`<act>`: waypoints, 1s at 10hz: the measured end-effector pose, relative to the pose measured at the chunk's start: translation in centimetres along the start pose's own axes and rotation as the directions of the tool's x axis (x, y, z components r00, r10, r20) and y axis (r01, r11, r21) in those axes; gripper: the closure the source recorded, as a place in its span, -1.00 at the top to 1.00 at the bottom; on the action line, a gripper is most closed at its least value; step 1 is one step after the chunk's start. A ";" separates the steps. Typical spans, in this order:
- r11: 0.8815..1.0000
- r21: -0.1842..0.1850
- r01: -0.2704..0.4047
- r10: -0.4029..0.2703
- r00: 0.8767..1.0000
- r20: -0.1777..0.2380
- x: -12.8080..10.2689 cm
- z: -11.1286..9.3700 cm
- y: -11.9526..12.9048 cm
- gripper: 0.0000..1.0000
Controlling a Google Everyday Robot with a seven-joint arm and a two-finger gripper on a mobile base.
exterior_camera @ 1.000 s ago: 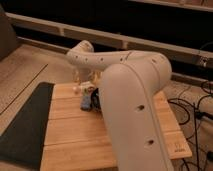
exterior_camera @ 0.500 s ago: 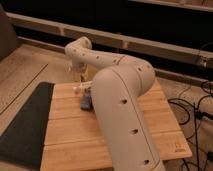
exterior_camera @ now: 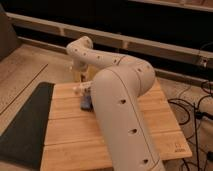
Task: Place the bottle in the ceramic bowl
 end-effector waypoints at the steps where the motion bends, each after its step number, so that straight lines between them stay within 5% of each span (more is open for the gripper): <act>1: 1.000 0.005 -0.025 0.025 0.999 0.022 -1.2 0.4 -0.6 0.30; 6: 0.985 0.023 -0.170 0.169 0.985 0.042 -2.9 4.0 -2.7 0.30; 8: 0.947 0.030 -0.320 0.319 0.947 0.046 -3.1 5.0 -4.1 0.30; 10: 0.920 0.026 -0.390 0.389 0.920 0.048 -3.0 5.0 -3.9 0.30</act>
